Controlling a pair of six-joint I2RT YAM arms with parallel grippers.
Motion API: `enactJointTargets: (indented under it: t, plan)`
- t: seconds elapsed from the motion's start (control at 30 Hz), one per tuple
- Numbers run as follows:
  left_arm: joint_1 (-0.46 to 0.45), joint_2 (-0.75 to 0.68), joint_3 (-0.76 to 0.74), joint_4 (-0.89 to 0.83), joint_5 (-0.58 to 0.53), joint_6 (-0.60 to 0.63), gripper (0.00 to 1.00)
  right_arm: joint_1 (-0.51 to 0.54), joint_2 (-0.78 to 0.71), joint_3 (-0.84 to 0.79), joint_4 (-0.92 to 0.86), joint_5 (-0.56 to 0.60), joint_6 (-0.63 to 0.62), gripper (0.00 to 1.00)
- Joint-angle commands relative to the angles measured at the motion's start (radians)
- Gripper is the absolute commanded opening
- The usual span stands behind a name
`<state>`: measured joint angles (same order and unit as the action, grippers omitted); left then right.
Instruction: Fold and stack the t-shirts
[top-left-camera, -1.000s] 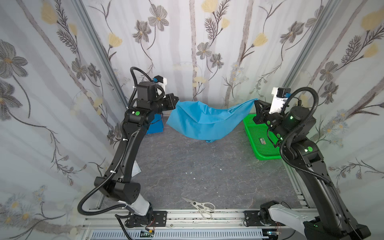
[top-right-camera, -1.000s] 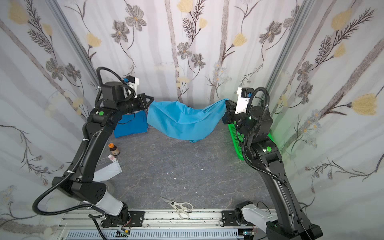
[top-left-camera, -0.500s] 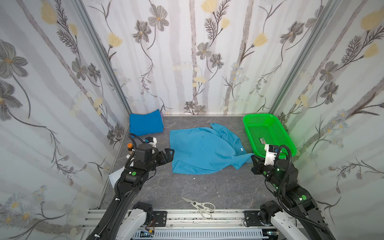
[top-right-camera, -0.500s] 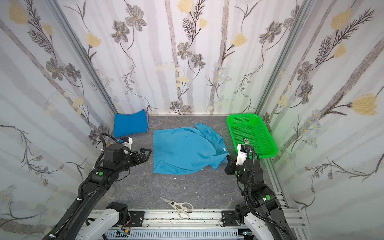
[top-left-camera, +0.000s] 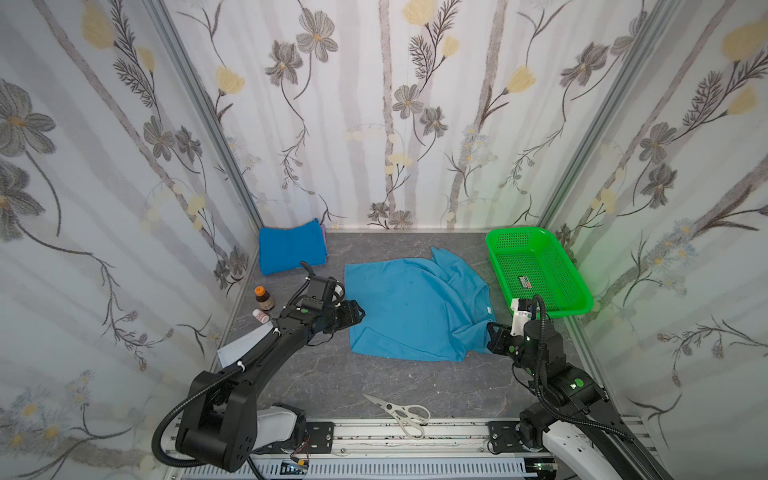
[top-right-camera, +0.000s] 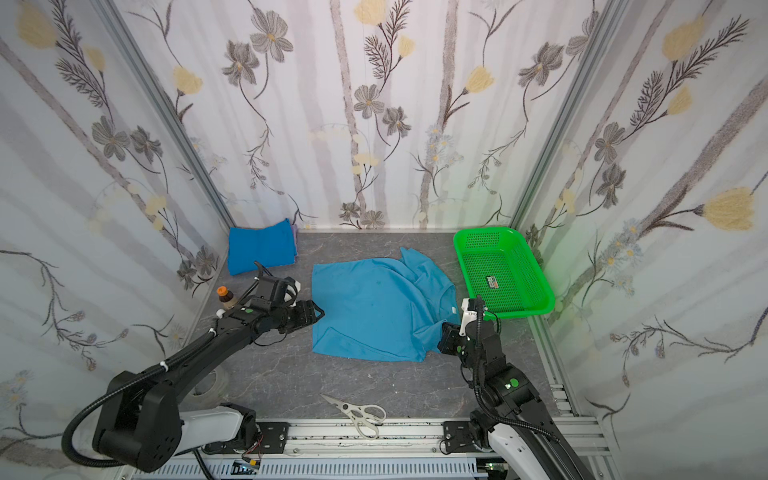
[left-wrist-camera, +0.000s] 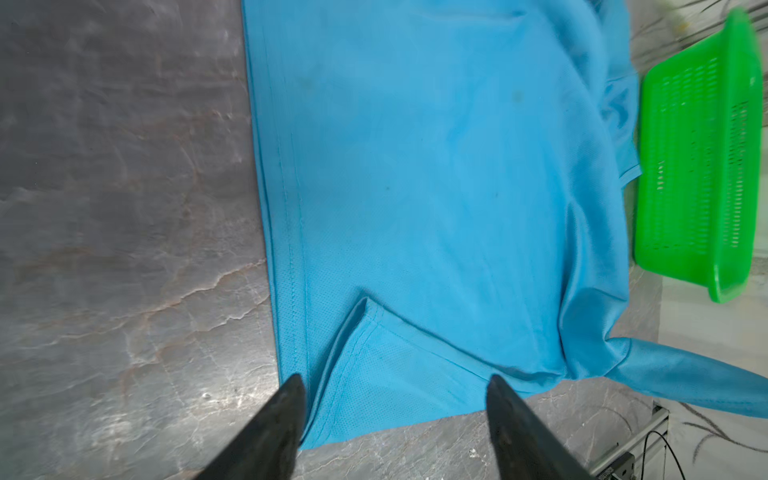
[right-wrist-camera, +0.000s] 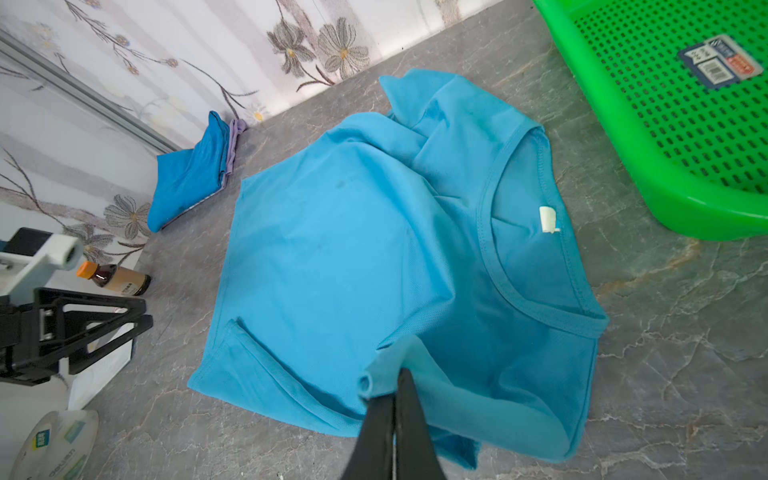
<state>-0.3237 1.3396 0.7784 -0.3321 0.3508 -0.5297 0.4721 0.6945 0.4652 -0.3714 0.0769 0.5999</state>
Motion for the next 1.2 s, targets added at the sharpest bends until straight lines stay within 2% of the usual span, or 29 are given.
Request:
enactJointTargets:
  t: [0.0, 0.1, 0.2, 0.33, 0.57, 0.7, 0.87, 1.07, 1.17]
  plan:
    - [-0.031, 0.077, 0.032, 0.013, -0.038, -0.010, 0.58, 0.025, 0.012, -0.026, 0.077, -0.009, 0.042, 0.00]
    - [-0.059, 0.137, 0.082, -0.029, -0.138, 0.034, 0.59, 0.051, 0.019, -0.043, 0.099, -0.006, 0.042, 0.00]
    - [-0.075, 0.216, 0.117, -0.015, -0.118, 0.078, 0.58, 0.062, 0.017, -0.061, 0.119, -0.009, 0.043, 0.00]
    - [-0.109, 0.300, 0.162, -0.040, -0.128, 0.103, 0.51, 0.062, 0.023, -0.062, 0.125, -0.011, 0.034, 0.00]
    - [-0.137, 0.343, 0.173, -0.082, -0.183, 0.143, 0.52, 0.063, 0.023, -0.056, 0.126, -0.011, 0.016, 0.00]
    - [-0.158, 0.356, 0.181, -0.083, -0.189, 0.152, 0.49, 0.062, 0.027, -0.051, 0.132, -0.013, 0.011, 0.00]
    - [-0.170, 0.357, 0.191, -0.091, -0.200, 0.157, 0.39, 0.063, 0.031, -0.050, 0.141, -0.019, 0.010, 0.00]
    - [-0.177, 0.349, 0.198, -0.108, -0.213, 0.164, 0.19, 0.063, 0.022, -0.050, 0.131, -0.018, 0.009, 0.00]
    - [-0.183, 0.345, 0.200, -0.121, -0.217, 0.167, 0.15, 0.063, 0.021, -0.050, 0.131, -0.021, 0.006, 0.00]
